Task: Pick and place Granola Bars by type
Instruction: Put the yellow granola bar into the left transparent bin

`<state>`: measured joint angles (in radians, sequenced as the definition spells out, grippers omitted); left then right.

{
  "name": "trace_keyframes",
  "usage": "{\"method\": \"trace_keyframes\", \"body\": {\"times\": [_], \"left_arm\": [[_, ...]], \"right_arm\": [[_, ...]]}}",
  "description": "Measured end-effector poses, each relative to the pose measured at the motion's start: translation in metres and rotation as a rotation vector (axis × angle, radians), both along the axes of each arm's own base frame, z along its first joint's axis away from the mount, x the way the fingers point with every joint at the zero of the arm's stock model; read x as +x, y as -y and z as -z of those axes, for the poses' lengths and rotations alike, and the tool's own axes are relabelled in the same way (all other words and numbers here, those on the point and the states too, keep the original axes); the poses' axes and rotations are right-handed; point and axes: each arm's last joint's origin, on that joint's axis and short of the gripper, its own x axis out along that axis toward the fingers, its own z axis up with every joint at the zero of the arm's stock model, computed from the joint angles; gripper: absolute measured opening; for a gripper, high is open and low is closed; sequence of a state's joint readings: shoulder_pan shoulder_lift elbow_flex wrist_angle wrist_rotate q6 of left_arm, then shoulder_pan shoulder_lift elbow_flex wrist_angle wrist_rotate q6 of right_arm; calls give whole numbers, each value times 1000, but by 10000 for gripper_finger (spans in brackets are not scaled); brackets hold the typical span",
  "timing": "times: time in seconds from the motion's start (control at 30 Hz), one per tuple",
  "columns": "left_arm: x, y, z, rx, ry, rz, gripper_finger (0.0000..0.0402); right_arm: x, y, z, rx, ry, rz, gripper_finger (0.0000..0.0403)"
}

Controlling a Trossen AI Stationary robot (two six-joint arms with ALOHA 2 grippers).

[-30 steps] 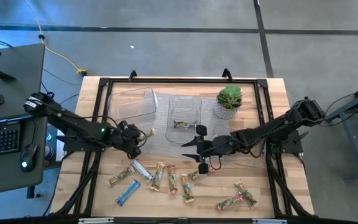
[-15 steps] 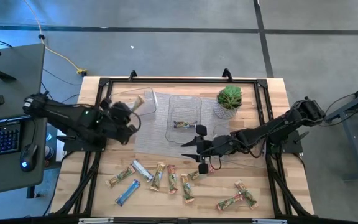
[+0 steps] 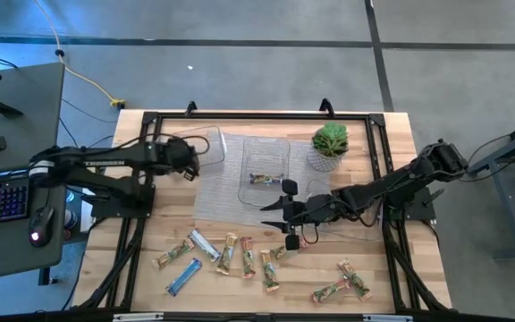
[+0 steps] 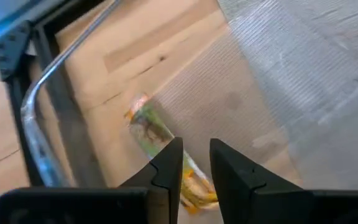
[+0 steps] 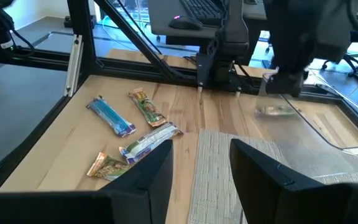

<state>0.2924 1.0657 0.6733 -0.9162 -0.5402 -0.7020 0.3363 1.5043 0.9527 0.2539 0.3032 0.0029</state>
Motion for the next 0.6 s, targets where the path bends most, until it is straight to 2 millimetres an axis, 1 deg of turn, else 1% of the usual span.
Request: {"method": "trace_keyframes", "body": {"times": [0.07, 0.17, 0.23, 0.3, 0.37, 0.47, 0.6], "left_arm": [[-2, -7, 6, -20, 2, 2, 76], [-4, -14, 5, -36, -6, 14, 76], [-4, -16, 2, -35, -21, 31, 76], [0, -18, -8, -29, -3, 63, 76], [4, -18, -24, -46, 27, 102, 76], [8, -16, -59, -103, 109, 169, 76], [3, -9, -105, -184, 189, 298, 76]], "right_arm": [[0, 0, 0, 0, 0, 0, 142], [0, 0, 0, 0, 0, 0, 142], [0, 0, 0, -1, 0, 0, 142], [0, 0, 0, -1, 0, 0, 142], [0, 1, 0, -4, 4, 14, 142], [1, 2, -1, -7, 16, 33, 142], [3, 7, -2, -2, 22, 39, 142]]}}
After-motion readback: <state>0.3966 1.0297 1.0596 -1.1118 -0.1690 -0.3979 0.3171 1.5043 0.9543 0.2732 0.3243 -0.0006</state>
